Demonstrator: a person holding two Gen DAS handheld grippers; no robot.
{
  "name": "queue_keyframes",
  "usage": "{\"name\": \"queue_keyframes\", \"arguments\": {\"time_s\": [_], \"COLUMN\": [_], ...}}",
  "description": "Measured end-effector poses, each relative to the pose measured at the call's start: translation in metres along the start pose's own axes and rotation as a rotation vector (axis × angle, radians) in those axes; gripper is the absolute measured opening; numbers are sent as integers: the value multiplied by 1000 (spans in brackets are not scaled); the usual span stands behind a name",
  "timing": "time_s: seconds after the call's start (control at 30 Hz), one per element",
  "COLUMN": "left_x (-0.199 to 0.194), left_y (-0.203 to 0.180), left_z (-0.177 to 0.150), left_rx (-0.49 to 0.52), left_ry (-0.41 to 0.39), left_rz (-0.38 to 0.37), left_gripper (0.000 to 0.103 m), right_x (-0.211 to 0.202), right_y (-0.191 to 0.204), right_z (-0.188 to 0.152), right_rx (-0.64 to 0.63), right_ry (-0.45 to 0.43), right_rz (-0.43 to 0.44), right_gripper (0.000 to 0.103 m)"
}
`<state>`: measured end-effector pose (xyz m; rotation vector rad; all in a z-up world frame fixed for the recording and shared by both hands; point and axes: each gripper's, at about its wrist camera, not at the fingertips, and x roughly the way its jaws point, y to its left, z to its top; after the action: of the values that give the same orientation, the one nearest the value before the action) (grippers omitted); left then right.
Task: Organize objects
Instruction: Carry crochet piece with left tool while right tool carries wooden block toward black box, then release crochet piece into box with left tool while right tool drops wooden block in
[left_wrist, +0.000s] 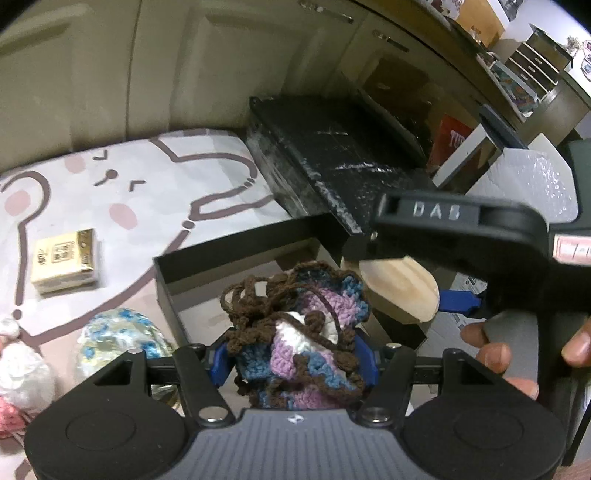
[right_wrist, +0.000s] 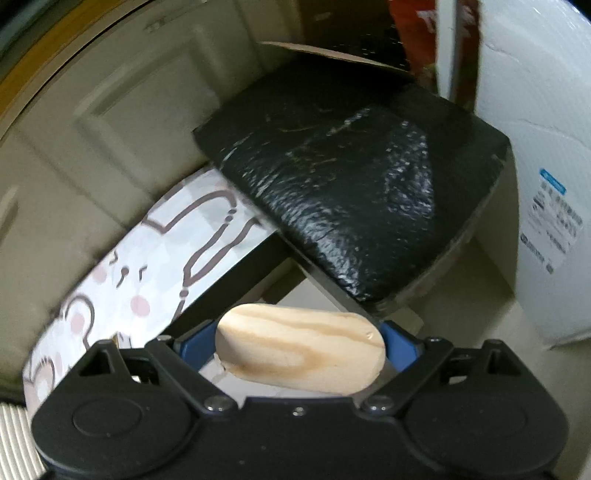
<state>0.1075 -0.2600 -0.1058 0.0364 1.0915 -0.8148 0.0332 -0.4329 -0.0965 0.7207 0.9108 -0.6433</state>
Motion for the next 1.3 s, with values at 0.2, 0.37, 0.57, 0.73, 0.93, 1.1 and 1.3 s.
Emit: {"name": "queue_keyframes", "arguments": {"time_s": [0.2, 0.37, 0.57, 0.73, 0.93, 1.1, 1.3], "left_x": [15, 14, 9, 7, 4, 0, -6], "left_y": [-1, 0, 8, 11, 11, 10, 10], "left_z": [-1, -1, 0, 0, -1, -3, -4], "left_rx": [-24, 15, 26, 39, 52, 65, 63], "left_ry": [8, 1, 2, 4, 15, 17, 12], "left_rz": [40, 95, 139, 164, 174, 177, 179], "left_gripper": [76, 82, 83, 83, 83, 83, 83], "right_x": [9, 17, 25, 29, 25, 19, 8], "right_y": [-9, -10, -6, -6, -4, -1, 3], "right_z": [1, -3, -8, -9, -10, -11, -13], "right_rx": [80, 93, 82, 79, 54, 16, -36], "right_ry": [21, 51, 73, 75, 75, 76, 61], "right_rz": [4, 2, 0, -13, -10, -8, -2], "right_gripper": [94, 94, 95, 97, 101, 101, 101]}}
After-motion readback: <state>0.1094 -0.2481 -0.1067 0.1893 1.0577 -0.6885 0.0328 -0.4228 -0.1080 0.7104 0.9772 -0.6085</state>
